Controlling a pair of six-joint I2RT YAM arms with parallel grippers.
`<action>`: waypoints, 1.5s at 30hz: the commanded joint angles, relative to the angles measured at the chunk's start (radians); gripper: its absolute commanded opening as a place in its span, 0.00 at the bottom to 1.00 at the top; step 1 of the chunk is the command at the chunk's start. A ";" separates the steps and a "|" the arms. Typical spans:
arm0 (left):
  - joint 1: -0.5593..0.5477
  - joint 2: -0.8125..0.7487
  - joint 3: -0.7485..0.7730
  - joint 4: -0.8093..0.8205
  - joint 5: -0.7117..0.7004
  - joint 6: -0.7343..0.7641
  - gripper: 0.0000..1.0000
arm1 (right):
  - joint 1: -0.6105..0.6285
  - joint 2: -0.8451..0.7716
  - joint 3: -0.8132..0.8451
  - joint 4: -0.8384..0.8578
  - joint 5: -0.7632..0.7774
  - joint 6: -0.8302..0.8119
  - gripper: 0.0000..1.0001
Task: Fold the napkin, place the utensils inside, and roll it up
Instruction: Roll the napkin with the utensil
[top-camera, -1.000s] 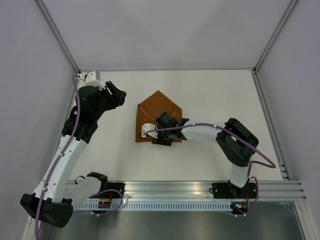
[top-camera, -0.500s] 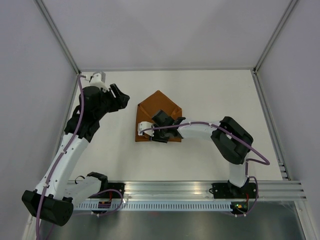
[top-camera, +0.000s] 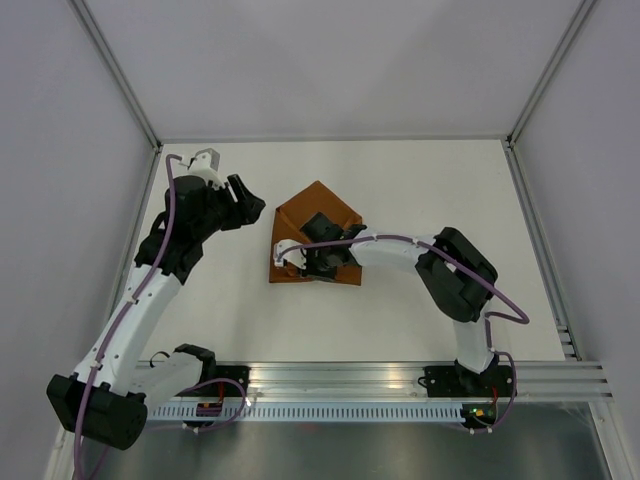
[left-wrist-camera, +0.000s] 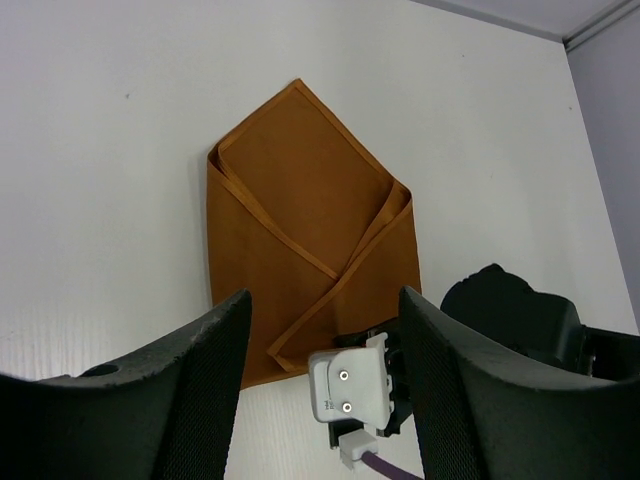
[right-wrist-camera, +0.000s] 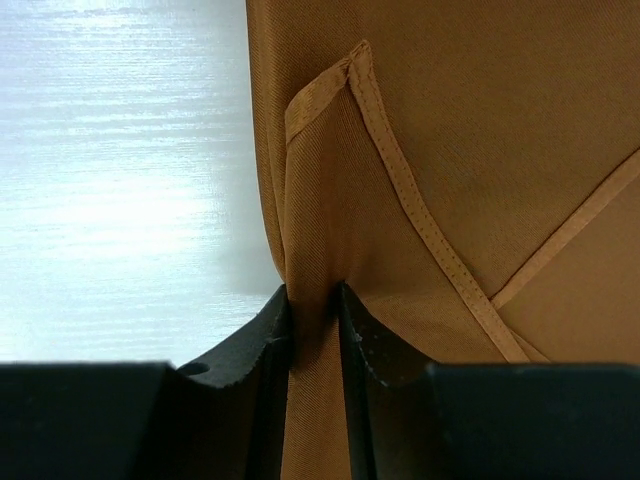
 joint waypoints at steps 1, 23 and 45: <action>0.002 -0.038 -0.010 0.029 0.032 0.035 0.66 | -0.015 0.102 0.016 -0.201 -0.072 -0.013 0.28; -0.156 -0.236 -0.236 0.227 0.058 0.085 0.62 | -0.193 0.278 0.248 -0.649 -0.345 -0.125 0.17; -0.481 -0.139 -0.543 0.565 -0.080 0.307 0.70 | -0.257 0.326 0.260 -0.660 -0.343 -0.105 0.15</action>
